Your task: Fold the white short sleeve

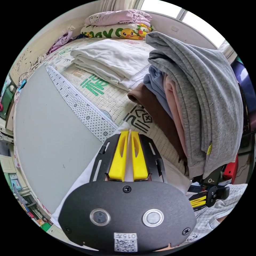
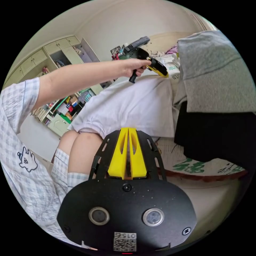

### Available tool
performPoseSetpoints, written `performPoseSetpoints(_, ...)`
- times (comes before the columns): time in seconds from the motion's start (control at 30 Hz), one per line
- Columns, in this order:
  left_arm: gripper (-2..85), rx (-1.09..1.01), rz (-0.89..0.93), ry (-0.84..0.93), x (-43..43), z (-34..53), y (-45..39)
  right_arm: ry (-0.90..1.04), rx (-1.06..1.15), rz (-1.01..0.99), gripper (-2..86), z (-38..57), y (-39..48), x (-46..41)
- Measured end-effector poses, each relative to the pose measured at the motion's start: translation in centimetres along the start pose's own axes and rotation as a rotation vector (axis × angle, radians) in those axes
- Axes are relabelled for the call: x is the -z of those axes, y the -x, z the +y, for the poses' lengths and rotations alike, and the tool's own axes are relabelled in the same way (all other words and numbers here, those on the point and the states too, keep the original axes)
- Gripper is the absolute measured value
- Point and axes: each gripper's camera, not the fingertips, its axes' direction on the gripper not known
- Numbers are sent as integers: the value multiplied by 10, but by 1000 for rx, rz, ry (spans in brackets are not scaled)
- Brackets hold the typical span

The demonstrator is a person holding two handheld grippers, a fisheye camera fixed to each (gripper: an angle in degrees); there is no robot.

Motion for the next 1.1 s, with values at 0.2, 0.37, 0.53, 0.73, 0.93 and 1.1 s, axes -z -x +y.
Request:
performPoseSetpoints(0.2,40,58,104,-85,12,1,14,-100,-53,-78,59,20,-33,25)
performPoseSetpoints(0.37,99,94,106,-104,12,-3,23,-120,-189,51,114,24,-68,28)
performPoseSetpoints(0.53,121,115,147,-28,-21,-7,19,-139,-193,-1,85,17,-75,12)
performPoseSetpoints(0.73,17,-4,-121,-3,-44,4,-2,-147,-170,-41,8,10,-78,-9)
performPoseSetpoints(0.93,23,46,-91,-142,-47,30,13,-153,-183,115,-3,20,-81,-22)
performPoseSetpoints(1.1,89,194,158,-230,-78,68,49,-26,-187,73,-2,26,-90,-58)
